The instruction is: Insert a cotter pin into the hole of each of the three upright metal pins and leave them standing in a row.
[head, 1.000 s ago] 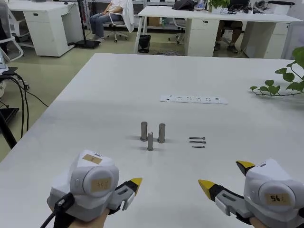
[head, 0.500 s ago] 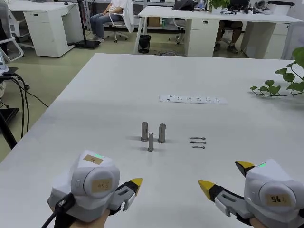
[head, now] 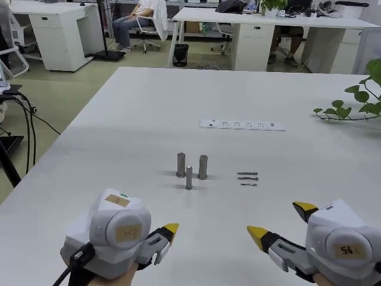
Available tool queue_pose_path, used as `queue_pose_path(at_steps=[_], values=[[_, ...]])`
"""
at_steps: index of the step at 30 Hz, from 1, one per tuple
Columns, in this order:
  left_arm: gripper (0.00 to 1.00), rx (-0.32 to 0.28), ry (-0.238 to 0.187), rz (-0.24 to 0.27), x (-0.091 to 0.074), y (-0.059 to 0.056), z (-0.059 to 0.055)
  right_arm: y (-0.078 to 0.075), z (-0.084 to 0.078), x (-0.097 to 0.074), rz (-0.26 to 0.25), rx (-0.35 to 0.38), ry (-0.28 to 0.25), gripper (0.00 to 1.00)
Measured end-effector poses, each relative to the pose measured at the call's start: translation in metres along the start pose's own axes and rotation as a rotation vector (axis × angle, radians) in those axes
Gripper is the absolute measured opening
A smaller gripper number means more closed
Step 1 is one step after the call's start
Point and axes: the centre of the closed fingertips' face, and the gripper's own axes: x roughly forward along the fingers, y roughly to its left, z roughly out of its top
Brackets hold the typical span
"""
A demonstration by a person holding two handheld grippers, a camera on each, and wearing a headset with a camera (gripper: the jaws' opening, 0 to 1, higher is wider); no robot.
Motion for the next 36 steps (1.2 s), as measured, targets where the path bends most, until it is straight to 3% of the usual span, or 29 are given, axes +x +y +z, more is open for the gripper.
queue_pose_path(at_steps=[36], values=[[0.67,-0.004,0.003,-0.002,0.0003,-0.0002,-0.0006,0.0027,0.0018,-0.0001,0.015,0.008,-0.009,0.56]])
